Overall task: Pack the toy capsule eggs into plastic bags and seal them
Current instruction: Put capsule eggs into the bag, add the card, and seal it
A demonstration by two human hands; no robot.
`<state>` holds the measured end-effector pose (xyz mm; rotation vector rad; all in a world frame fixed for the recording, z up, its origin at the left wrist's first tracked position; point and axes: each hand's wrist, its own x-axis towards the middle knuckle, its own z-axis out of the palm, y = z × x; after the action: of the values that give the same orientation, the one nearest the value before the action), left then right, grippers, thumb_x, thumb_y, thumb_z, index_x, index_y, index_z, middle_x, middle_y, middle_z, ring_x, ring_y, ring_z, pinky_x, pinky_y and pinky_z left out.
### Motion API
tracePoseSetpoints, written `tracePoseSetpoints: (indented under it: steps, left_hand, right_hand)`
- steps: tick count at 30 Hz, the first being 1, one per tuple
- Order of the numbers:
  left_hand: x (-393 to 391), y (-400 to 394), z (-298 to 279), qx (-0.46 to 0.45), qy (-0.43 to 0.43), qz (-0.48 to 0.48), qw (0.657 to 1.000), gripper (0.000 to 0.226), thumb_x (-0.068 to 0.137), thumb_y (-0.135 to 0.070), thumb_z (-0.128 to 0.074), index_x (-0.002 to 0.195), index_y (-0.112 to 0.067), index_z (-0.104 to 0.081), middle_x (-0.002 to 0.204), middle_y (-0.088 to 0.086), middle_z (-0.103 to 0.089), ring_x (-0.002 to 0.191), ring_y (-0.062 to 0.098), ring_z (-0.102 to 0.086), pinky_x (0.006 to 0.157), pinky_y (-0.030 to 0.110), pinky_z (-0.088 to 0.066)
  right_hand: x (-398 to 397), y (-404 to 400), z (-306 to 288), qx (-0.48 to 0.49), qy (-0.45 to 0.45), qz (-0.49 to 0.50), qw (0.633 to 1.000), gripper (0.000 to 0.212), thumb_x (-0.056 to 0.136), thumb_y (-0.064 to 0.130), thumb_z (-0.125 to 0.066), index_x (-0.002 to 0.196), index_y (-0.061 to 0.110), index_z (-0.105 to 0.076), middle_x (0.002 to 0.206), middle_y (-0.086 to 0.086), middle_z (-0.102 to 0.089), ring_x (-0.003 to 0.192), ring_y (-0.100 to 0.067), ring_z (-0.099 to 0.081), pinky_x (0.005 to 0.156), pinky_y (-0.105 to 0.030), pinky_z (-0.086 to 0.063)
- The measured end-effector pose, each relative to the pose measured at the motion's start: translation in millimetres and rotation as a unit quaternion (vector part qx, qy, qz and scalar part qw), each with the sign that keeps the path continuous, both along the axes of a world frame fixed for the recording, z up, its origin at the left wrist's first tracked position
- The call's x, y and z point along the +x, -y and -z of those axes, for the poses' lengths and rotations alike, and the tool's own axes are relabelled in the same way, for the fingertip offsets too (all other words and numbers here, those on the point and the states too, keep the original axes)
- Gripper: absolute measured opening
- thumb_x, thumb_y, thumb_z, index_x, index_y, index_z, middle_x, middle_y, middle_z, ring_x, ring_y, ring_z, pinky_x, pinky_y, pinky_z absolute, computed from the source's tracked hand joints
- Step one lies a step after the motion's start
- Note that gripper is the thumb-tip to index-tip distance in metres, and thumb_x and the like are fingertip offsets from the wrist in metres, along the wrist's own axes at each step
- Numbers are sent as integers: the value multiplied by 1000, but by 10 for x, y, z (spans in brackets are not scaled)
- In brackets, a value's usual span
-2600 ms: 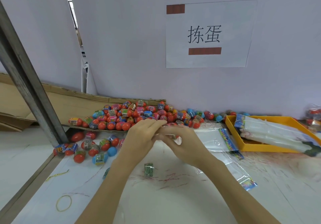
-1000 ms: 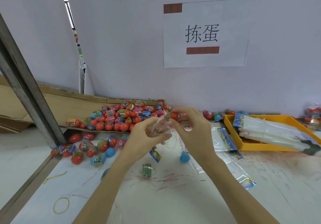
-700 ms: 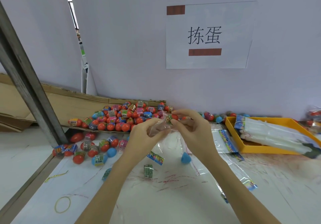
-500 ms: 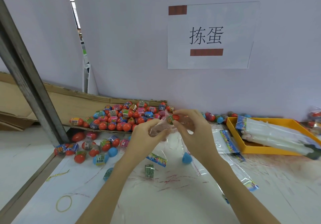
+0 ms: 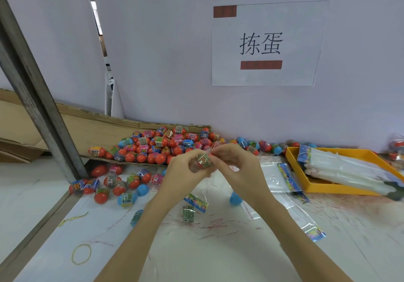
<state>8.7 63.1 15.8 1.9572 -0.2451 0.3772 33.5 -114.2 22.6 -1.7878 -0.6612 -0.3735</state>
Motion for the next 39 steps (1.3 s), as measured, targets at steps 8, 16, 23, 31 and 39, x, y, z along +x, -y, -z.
tracePoseSetpoints:
  steps: [8,16,23,31,39]
  left_hand:
    - [-7,-20,29,65,20,-20,997,12,91,-23,-81,101,-21,-76,78,-6,-76,69,10,-74,71,32,-63]
    - [-1,0,68,188,98,-36,977,17,89,-32,-80,101,-21,-73,78,-11,-70,70,11,-64,65,31,-56]
    - [12,-13,52,161,76,-5,984,57,81,-64,-73,125,-29,-66,103,-20,-71,93,3,-69,81,25,-59]
    - [-35,-16,48,225,150,-42,962,45,88,-55,-69,124,-27,-66,97,-13,-73,85,8,-67,74,32,-58]
    - [6,-59,36,133,15,27,991,18,100,-35,-70,117,-38,-66,89,-19,-69,81,10,-65,69,32,-55]
  right_hand:
    - [-53,-43,-7,-47,-82,-59,994,21,102,25,-62,107,20,-81,107,2,-69,103,-11,-64,92,-30,-55]
    - [-102,-106,8,-111,-73,-19,991,14,97,27,-71,107,29,-81,101,5,-62,94,-2,-54,77,-10,-40]
    - [-38,-5,-29,-37,-17,41,998,16,99,12,-67,105,16,-82,88,19,-73,86,8,-62,76,-4,-41]
    - [-56,-79,24,-81,-21,-10,996,21,105,15,-57,108,17,-77,97,12,-75,97,-7,-68,89,-19,-52]
    - [-57,-30,-23,-77,21,23,997,15,102,18,-64,105,24,-77,96,22,-74,96,-6,-68,97,-51,-50]
